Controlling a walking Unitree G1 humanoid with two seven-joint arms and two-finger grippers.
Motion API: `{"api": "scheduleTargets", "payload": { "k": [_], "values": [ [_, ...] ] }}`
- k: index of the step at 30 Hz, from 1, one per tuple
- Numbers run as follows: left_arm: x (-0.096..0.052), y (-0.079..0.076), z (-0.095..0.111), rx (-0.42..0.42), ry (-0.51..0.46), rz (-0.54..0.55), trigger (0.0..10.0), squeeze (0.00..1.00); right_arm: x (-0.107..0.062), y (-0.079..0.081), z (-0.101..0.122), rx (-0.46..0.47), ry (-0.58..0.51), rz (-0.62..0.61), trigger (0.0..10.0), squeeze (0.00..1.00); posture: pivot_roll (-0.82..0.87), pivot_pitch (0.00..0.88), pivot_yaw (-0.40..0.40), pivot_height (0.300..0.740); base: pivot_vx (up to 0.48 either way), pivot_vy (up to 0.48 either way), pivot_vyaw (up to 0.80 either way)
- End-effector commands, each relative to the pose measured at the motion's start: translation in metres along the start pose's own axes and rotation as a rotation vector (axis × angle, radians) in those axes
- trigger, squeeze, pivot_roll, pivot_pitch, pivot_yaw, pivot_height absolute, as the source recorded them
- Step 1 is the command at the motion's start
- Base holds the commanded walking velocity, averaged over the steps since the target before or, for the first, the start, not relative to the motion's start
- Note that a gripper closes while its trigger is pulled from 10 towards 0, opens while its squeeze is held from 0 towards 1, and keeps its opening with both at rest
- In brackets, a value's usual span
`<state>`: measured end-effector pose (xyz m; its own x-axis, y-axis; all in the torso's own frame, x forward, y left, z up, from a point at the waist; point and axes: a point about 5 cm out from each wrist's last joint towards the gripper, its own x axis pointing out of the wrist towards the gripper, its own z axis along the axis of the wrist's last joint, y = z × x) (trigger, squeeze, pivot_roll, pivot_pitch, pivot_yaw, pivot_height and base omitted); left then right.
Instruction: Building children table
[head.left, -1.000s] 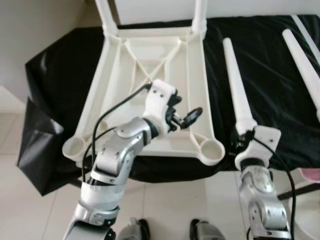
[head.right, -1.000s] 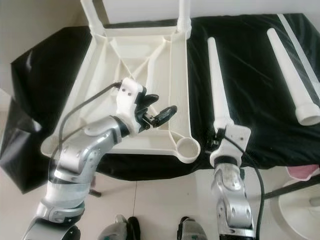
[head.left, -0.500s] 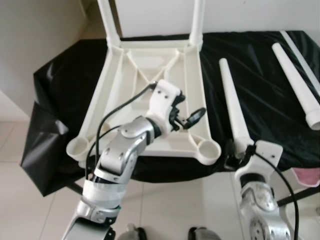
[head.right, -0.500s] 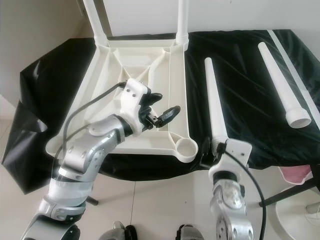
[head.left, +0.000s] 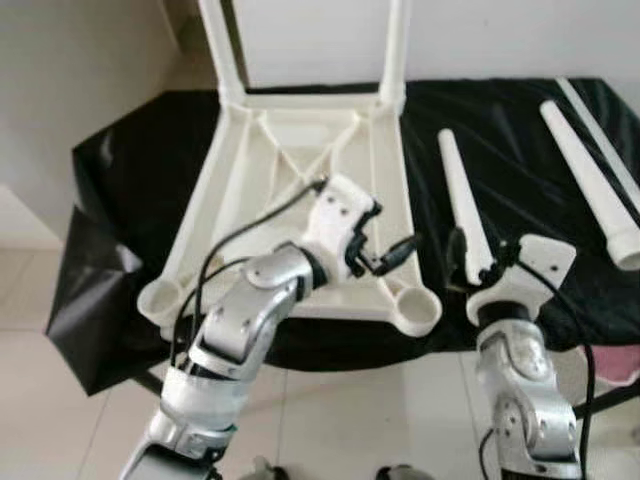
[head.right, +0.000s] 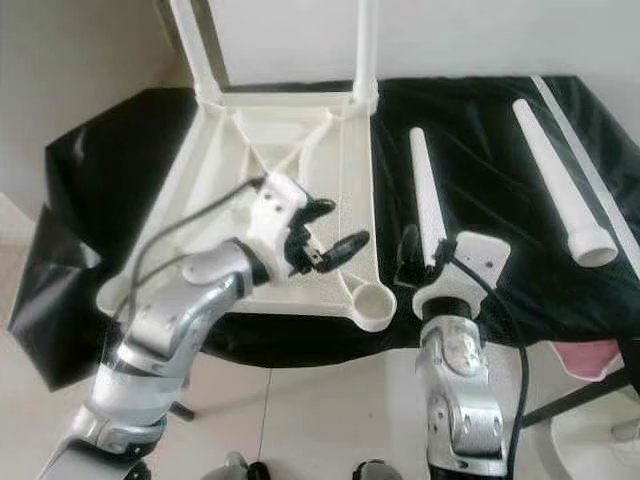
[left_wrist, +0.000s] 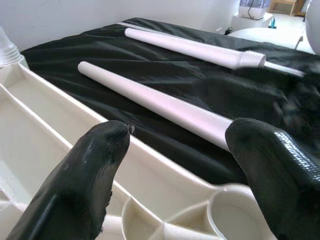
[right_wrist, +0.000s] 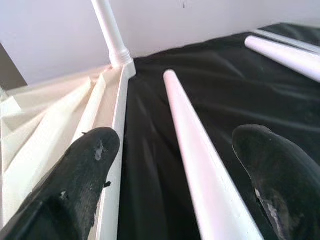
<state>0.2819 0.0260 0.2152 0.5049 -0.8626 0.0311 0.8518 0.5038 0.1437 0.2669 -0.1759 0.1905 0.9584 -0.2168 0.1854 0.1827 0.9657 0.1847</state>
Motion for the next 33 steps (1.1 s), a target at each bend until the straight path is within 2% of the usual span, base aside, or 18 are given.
{"api": "scheduleTargets", "payload": {
  "k": [1, 2, 5, 7, 9, 10, 11, 13, 15, 17, 23, 25, 28, 33],
  "values": [
    [-0.002, -0.012, -0.003, -0.005, 0.012, -0.169, 10.0, 0.00, 0.002, -0.004, -0.003, 0.001, 0.028, -0.014, 10.0, 0.00, -0.06, 0.051, 0.041, 0.740, 0.000, 0.000, 0.00],
    [-0.006, -0.017, -0.014, 0.018, 0.052, -0.207, 10.0, 0.00, 0.008, -0.004, -0.006, 0.024, 0.066, 0.025, 10.0, 0.00, -0.06, 0.043, 0.038, 0.740, 0.000, 0.000, 0.00],
    [-0.007, -0.018, -0.023, -0.029, 0.101, -0.227, 10.0, 0.00, 0.013, -0.008, -0.008, 0.036, 0.085, 0.020, 10.0, 0.00, -0.06, 0.041, 0.037, 0.740, 0.000, 0.000, 0.00],
    [-0.008, -0.019, -0.024, -0.027, 0.101, -0.224, 10.0, 0.00, 0.017, -0.011, -0.008, 0.028, 0.099, 0.012, 10.0, 0.00, -0.05, 0.039, 0.036, 0.740, 0.000, 0.000, 0.00],
    [-0.009, -0.020, -0.021, -0.027, 0.082, -0.214, 10.0, 0.00, 0.030, -0.021, -0.008, -0.033, 0.152, -0.013, 10.0, 0.00, -0.05, 0.039, 0.036, 0.740, 0.000, 0.000, 0.00],
    [-0.009, -0.020, -0.021, -0.027, 0.082, -0.214, 10.0, 0.00, 0.030, -0.021, -0.008, -0.033, 0.152, -0.013, 10.0, 0.00, -0.05, 0.039, 0.036, 0.740, 0.000, 0.000, 0.00],
    [-0.008, -0.020, -0.022, -0.036, 0.085, -0.204, 10.0, 0.00, 0.039, -0.027, -0.007, -0.065, 0.185, -0.031, 10.0, 0.00, -0.06, 0.039, 0.037, 0.740, 0.000, 0.000, 0.00],
    [-0.008, -0.020, -0.022, -0.035, 0.087, -0.203, 10.0, 0.00, 0.043, -0.030, -0.005, -0.067, 0.199, -0.039, 10.0, 0.00, -0.06, 0.039, 0.036, 0.740, 0.000, 0.000, 0.00],
    [-0.007, -0.021, -0.021, -0.032, 0.085, -0.194, 10.0, 0.00, 0.054, -0.035, -0.007, -0.072, 0.300, -0.066, 10.0, 0.00, -0.06, 0.036, 0.037, 0.740, 0.000, 0.000, 0.00],
    [-0.007, -0.022, -0.020, -0.031, 0.082, -0.192, 10.0, 0.00, 0.059, -0.036, -0.005, -0.066, 0.328, -0.067, 10.0, 0.00, -0.06, 0.036, 0.037, 0.740, 0.000, 0.000, 0.00],
    [-0.008, -0.023, -0.019, -0.028, 0.081, -0.192, 10.0, 0.00, 0.066, -0.032, -0.004, 0.016, 0.413, -0.061, 10.0, 0.00, -0.06, 0.031, 0.036, 0.740, 0.000, 0.000, 0.00],
    [-0.008, -0.023, -0.019, -0.029, 0.081, -0.192, 10.0, 0.00, 0.069, -0.029, -0.005, 0.043, 0.472, -0.041, 10.0, 0.00, -0.06, 0.030, 0.038, 0.740, 0.000, 0.000, 0.00],
    [-0.007, -0.024, -0.017, -0.030, 0.076, -0.192, 10.0, 0.00, 0.070, -0.025, -0.009, 0.013, 0.552, -0.004, 10.0, 0.00, -0.06, 0.024, 0.037, 0.740, 0.000, 0.000, 0.00],
    [-0.005, -0.023, -0.016, -0.029, 0.071, -0.189, 10.0, 0.00, 0.070, -0.027, -0.013, -0.021, 0.627, 0.005, 10.0, 0.00, -0.06, 0.021, 0.032, 0.740, 0.000, 0.000, 0.00]
  ]
}}
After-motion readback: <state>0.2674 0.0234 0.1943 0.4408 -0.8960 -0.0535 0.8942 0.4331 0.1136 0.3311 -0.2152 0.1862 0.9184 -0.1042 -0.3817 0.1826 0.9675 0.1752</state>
